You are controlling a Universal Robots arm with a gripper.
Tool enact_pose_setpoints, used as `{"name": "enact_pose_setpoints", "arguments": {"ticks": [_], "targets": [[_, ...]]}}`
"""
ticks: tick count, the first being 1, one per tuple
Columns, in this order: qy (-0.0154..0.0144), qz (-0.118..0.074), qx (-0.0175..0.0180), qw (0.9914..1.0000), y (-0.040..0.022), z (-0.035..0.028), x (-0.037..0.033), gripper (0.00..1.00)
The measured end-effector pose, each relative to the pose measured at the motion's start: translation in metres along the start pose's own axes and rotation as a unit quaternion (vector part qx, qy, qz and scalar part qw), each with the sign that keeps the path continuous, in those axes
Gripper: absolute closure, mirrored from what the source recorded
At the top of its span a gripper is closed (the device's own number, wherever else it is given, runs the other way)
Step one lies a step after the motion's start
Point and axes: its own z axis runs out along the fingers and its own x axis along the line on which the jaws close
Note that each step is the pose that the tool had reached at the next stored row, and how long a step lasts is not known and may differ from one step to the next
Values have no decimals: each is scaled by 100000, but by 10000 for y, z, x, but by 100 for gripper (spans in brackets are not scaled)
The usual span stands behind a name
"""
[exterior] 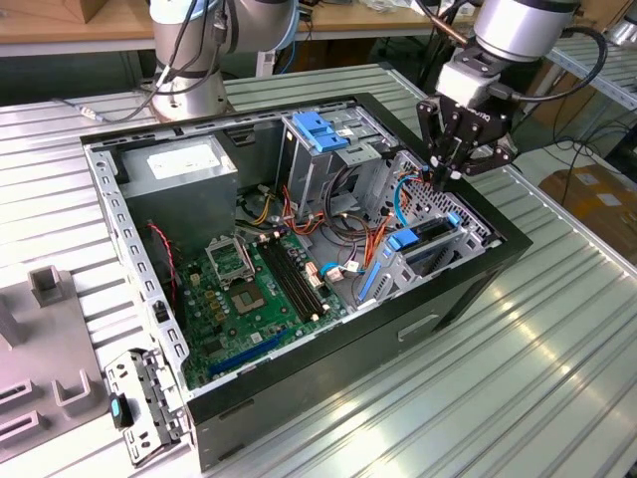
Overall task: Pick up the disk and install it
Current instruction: 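Insert the first disk wire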
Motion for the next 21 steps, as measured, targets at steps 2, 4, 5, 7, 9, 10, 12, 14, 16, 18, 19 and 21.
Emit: {"name": "enact_pose_setpoints", "arguments": {"ticks": [2, 4, 5, 7, 9, 10, 12, 14, 16, 18, 19, 21], "targets": [[56, 1213, -58, 99993, 1, 6, -1, 83], [87, 2005, -96, 99980, 22, 9, -6, 83], [88, 2085, -102, 99978, 38, 9, -9, 83], [86, 2091, -102, 99978, 61, 9, -14, 83], [90, 2091, -101, 99978, 72, 10, -16, 83], [94, 2088, -100, 99978, 75, 11, -16, 83], [97, 2085, -103, 99978, 78, 13, -11, 83], [86, 2097, -157, 99978, 88, 18, 27, 83], [14, 2102, -523, 99977, 103, 24, 95, 83], [-95, 2135, -1054, 99972, 113, 27, 141, 83], [-200, 2159, -1530, 99965, 117, 28, 159, 83], [-357, 2145, -2325, 99949, 119, 28, 172, 83]]}}
